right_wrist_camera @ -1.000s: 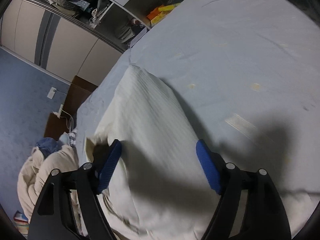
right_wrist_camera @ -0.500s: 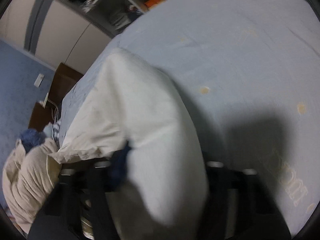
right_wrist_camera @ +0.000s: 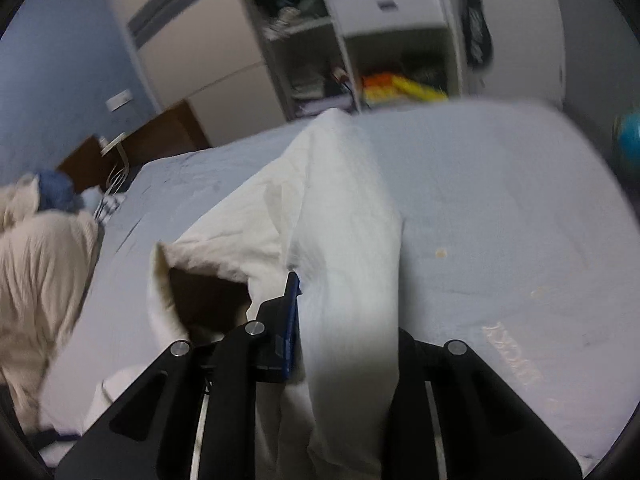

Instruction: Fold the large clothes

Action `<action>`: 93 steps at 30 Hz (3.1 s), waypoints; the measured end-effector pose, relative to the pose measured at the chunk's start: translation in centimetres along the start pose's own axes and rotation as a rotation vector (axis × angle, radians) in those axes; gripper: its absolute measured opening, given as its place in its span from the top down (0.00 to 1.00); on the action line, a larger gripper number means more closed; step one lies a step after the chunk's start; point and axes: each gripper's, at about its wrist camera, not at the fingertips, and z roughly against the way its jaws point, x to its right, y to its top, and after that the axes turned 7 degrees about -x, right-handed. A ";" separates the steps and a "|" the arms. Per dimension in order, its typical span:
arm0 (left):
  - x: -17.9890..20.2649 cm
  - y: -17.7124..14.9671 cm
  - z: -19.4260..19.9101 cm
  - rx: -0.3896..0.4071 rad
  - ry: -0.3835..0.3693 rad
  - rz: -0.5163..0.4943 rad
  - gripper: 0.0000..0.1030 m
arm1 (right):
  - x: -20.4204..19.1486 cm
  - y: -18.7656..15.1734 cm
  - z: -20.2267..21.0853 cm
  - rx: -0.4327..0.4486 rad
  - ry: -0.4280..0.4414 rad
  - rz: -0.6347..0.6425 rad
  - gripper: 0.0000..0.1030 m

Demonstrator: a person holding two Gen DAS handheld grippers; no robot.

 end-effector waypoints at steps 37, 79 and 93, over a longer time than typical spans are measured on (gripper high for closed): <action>11.5 0.0 9.3 0.175 -0.378 -0.148 0.76 | -8.9 -24.3 15.7 -0.019 -0.184 0.432 0.84; 7.5 -5.3 5.6 0.027 -0.281 -0.177 0.87 | -4.3 -23.5 16.4 -0.193 0.528 -0.888 0.21; 7.5 -6.5 0.4 -0.177 -0.396 -0.084 0.76 | -0.2 -26.0 16.8 0.106 0.676 -0.743 0.94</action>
